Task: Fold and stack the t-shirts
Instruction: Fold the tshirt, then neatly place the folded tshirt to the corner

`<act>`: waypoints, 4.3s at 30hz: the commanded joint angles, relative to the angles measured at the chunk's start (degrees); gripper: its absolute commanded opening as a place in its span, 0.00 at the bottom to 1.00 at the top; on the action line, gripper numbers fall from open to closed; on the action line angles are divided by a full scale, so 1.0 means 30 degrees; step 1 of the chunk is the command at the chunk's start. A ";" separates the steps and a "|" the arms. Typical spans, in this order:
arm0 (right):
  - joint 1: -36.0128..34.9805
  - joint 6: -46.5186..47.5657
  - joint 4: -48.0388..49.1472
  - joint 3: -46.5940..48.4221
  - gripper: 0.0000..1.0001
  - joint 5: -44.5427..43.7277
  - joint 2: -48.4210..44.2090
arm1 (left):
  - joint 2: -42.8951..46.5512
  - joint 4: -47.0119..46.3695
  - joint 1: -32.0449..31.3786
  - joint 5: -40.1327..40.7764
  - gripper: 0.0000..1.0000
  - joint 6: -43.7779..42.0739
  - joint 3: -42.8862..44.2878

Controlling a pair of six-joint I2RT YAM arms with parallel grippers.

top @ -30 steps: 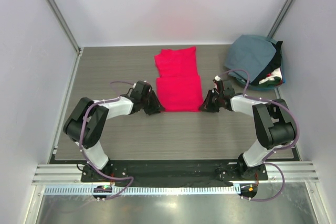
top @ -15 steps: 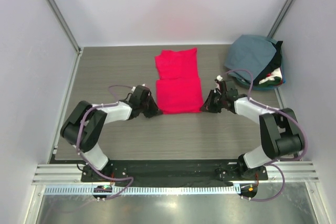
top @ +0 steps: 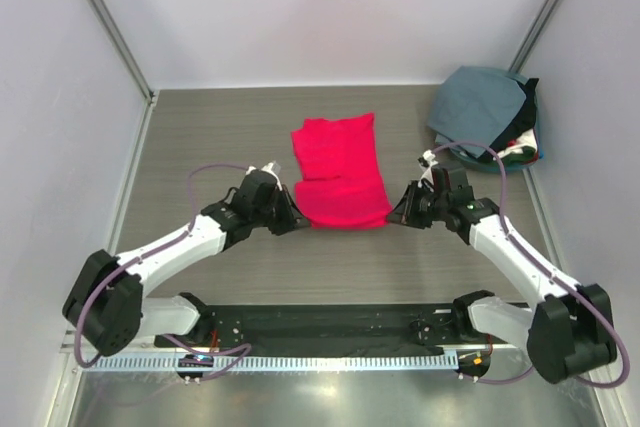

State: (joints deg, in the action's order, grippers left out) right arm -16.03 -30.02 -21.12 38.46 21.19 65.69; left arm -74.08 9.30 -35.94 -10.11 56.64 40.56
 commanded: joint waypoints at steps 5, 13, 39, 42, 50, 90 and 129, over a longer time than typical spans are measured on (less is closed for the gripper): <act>-0.0310 -0.0159 -0.2918 0.0773 0.01 -0.0382 -0.3351 | 0.3043 0.2318 -0.0968 -0.0204 0.00 0.0601 0.0133; -0.0310 0.0514 -0.3476 0.3291 0.01 -0.1525 -0.1717 | 0.2928 0.3550 -0.0676 -0.0466 0.00 0.0222 0.2095; 0.0334 0.1569 -0.2773 1.5270 0.01 -0.3697 1.0970 | -0.8054 0.3492 0.5242 -0.2635 0.00 -0.2475 1.1937; 0.0685 0.1424 -0.2831 1.6560 0.01 -0.3665 1.2524 | -0.9930 0.3404 0.5535 -0.2812 0.00 -0.2095 1.3460; 0.1359 0.1744 -0.2744 2.0019 0.01 -0.2612 1.6243 | -1.3564 0.3140 0.6531 -0.3571 0.00 -0.1392 1.7064; 0.1477 0.1130 0.9766 0.4321 0.57 -0.1380 0.7693 | -1.6465 0.4221 0.5859 0.0702 0.61 -0.5375 1.7887; 0.1360 -0.0716 1.5157 0.0277 0.54 -0.0940 0.6990 | -1.6087 1.3821 1.1746 1.5018 0.31 -0.9600 2.0018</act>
State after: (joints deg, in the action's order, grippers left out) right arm -11.68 -31.66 20.53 39.20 17.82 86.65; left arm -124.97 42.00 -4.36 22.72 26.74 98.04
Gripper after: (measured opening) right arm 0.541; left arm 0.201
